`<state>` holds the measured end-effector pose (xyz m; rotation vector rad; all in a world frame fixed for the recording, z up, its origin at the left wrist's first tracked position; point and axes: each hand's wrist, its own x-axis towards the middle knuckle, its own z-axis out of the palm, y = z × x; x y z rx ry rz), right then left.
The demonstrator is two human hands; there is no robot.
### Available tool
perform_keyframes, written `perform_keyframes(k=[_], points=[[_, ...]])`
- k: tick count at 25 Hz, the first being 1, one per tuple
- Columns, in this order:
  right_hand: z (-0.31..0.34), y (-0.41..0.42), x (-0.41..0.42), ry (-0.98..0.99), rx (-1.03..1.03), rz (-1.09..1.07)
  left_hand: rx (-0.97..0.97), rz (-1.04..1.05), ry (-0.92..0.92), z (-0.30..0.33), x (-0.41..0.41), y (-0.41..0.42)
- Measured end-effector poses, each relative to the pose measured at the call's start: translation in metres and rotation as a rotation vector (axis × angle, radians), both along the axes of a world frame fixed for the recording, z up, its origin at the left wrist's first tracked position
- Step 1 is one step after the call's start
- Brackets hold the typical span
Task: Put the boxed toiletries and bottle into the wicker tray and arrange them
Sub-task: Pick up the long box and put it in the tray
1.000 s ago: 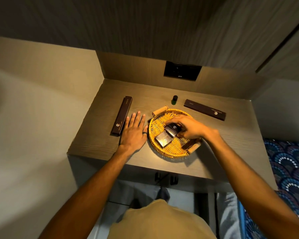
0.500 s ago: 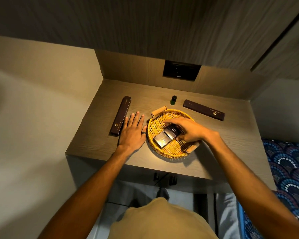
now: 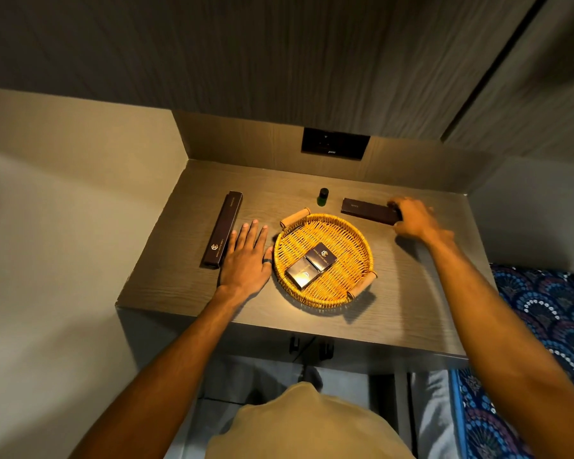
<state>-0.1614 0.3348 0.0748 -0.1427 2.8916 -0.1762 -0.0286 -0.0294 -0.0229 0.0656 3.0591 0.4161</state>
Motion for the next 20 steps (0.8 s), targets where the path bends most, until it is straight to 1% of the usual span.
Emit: perform_keyframes(k=[2,4,6,7,9,10,13,15,17,20], points=[[0.011,0.004,-0.001,0.084,-0.067,0.022,-0.006,-0.003,-0.007,-0.001,-0.001,0.000],[0.027,0.004,0.003,0.179,-0.244,0.074,-0.011,-0.004,-0.006,-0.001,-0.001,-0.001],[0.043,0.001,0.013,0.227,-0.379,0.207,-0.007,-0.005,0.005,-0.002,-0.001,-0.001],[0.050,-0.001,0.019,0.219,-0.392,0.301,-0.005,-0.007,0.006,-0.003,-0.001,-0.001],[0.053,-0.007,0.035,0.163,-0.331,0.487,-0.008,-0.008,0.004,-0.003,0.000,0.000],[0.051,-0.010,0.044,0.118,-0.304,0.543,-0.010,-0.006,0.004,-0.003,0.000,0.000],[0.042,-0.020,0.062,-0.020,-0.257,0.557,-0.011,-0.005,0.002,-0.002,0.000,0.001],[0.036,-0.028,0.068,-0.070,-0.159,0.568,-0.014,-0.008,0.003,-0.001,0.000,0.001],[0.030,-0.035,0.070,-0.068,-0.064,0.611,-0.019,-0.013,0.000,0.001,0.001,0.001],[0.024,-0.039,0.074,-0.054,0.019,0.649,-0.027,-0.015,-0.009,0.001,0.001,0.001]])
